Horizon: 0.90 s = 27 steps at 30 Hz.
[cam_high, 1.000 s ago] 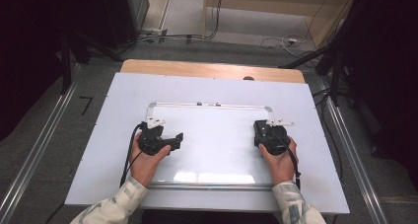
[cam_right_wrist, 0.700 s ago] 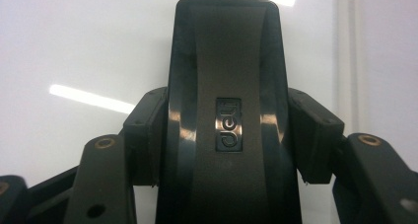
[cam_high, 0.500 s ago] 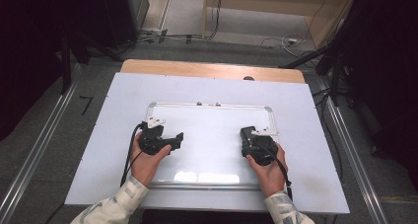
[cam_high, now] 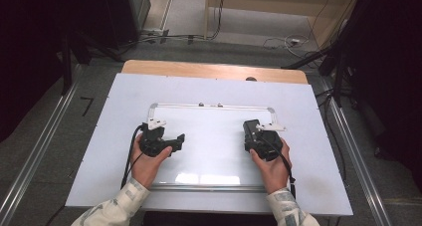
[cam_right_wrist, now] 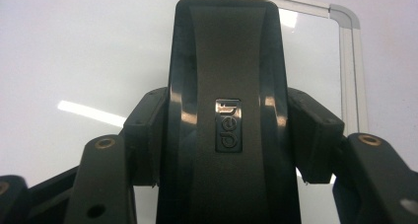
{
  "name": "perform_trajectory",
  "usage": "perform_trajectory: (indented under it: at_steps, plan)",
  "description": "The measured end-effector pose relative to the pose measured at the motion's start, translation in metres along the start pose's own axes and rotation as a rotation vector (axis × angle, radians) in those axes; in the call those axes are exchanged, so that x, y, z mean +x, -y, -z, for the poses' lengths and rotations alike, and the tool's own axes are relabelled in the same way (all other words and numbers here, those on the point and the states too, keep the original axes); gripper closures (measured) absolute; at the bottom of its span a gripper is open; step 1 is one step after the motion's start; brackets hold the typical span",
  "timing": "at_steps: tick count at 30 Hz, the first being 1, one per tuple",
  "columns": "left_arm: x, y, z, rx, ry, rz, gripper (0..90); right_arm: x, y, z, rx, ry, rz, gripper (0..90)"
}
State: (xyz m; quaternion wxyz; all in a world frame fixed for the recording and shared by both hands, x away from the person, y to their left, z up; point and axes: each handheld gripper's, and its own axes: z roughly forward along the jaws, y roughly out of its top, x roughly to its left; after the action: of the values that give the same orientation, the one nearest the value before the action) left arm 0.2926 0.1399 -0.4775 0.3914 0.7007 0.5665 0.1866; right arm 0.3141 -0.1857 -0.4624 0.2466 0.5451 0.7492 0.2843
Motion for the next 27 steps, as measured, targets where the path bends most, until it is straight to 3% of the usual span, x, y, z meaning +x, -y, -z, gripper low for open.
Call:
perform_trajectory:
  at_steps: [17,27]
  plan:
    - [0.006,0.001,0.005,-0.011,-0.004,0.016,21.2,-0.035,-0.034,-0.039,0.029,0.110,-0.134,38.3]
    - [0.010,0.002,0.006,-0.011,-0.009,0.019,21.2,-0.045,-0.036,-0.061,0.082,0.140,-0.184,38.3]
